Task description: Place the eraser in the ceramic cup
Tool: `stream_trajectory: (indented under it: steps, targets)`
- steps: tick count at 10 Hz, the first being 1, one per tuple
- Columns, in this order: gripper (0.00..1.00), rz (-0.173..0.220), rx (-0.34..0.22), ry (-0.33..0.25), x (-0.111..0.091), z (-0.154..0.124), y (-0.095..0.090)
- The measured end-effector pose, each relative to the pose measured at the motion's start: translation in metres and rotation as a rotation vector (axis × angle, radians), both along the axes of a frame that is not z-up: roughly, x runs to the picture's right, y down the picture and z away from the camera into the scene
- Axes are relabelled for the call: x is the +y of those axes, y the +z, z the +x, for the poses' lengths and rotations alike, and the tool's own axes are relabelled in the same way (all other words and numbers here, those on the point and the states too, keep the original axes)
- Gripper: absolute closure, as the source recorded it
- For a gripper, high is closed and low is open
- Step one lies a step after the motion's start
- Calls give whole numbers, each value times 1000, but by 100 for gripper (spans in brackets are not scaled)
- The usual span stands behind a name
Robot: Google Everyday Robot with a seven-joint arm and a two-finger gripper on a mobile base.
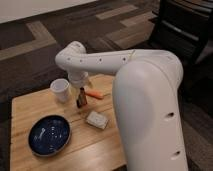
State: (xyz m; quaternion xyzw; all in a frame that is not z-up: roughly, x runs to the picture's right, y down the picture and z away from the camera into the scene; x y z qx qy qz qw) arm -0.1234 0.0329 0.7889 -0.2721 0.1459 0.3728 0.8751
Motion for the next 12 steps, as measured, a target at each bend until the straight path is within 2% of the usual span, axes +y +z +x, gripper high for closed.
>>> stream_trajectory:
  steps: [2, 3, 6, 7, 8, 10, 12]
  targets:
    - [91, -2, -6, -5, 2, -3, -1]
    - [98, 0, -3, 1, 2, -3, -3]
    - [100, 11, 7, 12, 1, -1, -11]
    - [98, 16, 11, 24, 0, -1, -13]
    - [89, 23, 19, 48, -4, 0, -15]
    - [61, 37, 42, 114, -16, 3, -14]
    - [35, 36, 49, 153, -25, 3, -6]
